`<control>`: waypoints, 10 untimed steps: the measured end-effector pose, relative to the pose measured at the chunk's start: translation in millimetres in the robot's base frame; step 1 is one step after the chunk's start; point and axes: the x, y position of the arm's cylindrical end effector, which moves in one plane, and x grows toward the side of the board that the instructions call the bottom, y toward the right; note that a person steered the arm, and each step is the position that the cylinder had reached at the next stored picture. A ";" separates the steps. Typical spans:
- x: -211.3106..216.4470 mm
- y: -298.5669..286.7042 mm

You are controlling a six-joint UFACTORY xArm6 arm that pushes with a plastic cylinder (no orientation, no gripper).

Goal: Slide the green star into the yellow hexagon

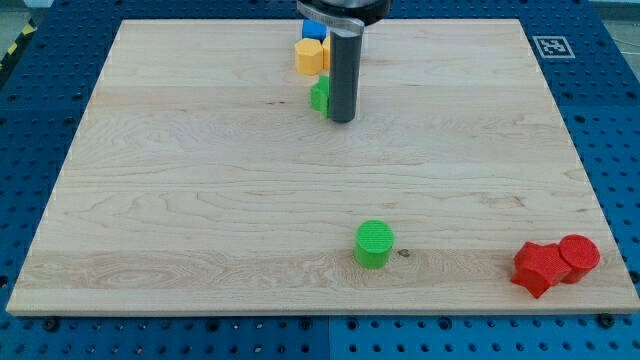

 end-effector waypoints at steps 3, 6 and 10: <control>-42.9 0.0; -44.3 3.0; -47.1 -28.7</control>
